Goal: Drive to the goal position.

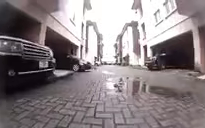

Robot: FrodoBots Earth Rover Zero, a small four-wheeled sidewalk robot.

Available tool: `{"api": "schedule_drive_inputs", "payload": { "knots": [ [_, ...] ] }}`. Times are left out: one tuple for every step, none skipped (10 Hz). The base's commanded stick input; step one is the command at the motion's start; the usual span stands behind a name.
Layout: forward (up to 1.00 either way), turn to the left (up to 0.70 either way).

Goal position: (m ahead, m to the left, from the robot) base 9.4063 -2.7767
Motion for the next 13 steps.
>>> {"api": "schedule_drive_inputs", "payload": {
  "knots": [
    [0.85, 0.00],
    [0.85, 0.00],
    [0.85, 0.00],
    [0.85, 0.00],
    [0.85, 0.00],
    [0.85, 0.00],
    [0.85, 0.00],
    [0.85, 0.00],
    [0.85, 0.00],
    [0.85, 0.00],
    [0.85, -0.15],
    [0.85, -0.34],
    [0.85, -0.34]
  ]
}}
